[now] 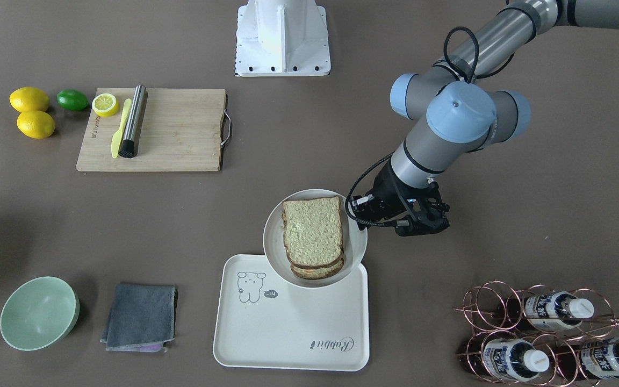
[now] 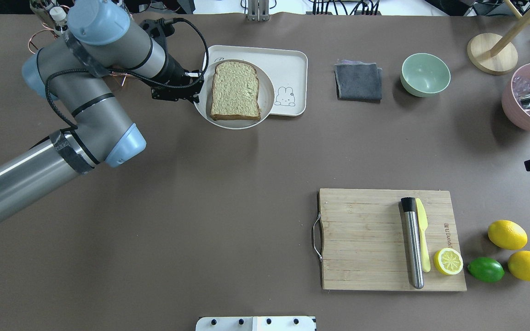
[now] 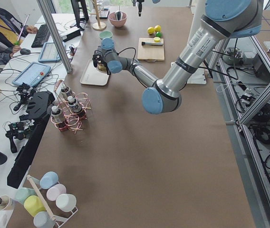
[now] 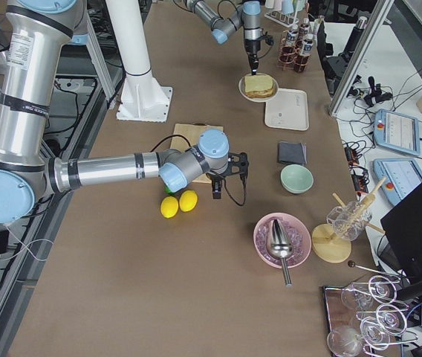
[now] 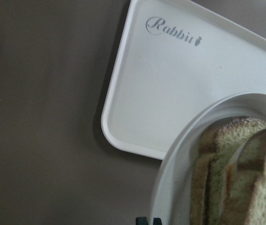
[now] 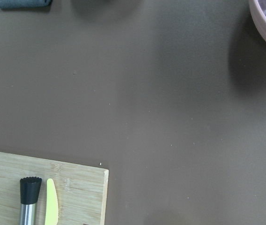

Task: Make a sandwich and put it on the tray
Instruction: 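Lift the plate with the left gripper and carry it onto the white tray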

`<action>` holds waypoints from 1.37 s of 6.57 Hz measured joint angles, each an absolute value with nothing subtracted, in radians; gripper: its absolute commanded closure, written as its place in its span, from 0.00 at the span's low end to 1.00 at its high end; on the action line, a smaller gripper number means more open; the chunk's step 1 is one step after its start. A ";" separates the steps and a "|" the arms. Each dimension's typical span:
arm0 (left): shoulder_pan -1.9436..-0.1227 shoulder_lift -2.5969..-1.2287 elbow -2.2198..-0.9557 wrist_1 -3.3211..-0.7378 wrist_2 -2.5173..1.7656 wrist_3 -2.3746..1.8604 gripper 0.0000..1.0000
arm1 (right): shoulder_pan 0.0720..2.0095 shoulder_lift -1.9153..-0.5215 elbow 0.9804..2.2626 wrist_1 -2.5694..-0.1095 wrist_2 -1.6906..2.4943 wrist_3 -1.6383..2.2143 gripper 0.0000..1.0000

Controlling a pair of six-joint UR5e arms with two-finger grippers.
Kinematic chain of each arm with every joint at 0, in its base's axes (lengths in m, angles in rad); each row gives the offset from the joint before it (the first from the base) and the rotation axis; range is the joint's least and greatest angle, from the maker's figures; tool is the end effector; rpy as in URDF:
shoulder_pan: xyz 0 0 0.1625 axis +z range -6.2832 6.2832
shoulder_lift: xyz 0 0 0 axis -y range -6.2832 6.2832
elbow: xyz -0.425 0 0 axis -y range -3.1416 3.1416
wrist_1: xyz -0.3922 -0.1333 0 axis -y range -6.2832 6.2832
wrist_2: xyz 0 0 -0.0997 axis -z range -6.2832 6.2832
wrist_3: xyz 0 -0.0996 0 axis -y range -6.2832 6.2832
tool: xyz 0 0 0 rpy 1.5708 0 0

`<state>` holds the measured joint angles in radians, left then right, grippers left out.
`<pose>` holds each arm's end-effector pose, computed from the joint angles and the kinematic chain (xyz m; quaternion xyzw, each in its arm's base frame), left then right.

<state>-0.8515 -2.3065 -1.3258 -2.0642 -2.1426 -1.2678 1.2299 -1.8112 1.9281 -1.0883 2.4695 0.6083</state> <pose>0.4384 -0.6211 0.2561 0.0391 0.5155 -0.1007 0.8501 -0.0834 -0.4008 0.5245 0.0469 -0.4907 -0.0124 0.8700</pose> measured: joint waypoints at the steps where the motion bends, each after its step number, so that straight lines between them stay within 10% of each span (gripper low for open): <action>1: -0.869 -2.354 -1.212 -2.116 -2.152 -1.227 1.00 | 1.232 -1.811 1.936 -1.088 2.471 0.603 0.00; 6: -0.873 -2.573 -0.762 -2.341 -2.148 -1.174 1.00 | 1.218 -1.810 1.955 -1.088 2.471 0.598 0.00; 9: -0.834 -2.610 -0.697 -2.385 -2.102 -1.173 1.00 | 1.224 -1.810 1.957 -1.088 2.471 0.598 0.00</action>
<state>-0.8337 -2.6105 -0.6967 -2.3852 -2.1025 -1.1734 1.2243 -1.8101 1.9567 -1.0880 2.4712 0.5982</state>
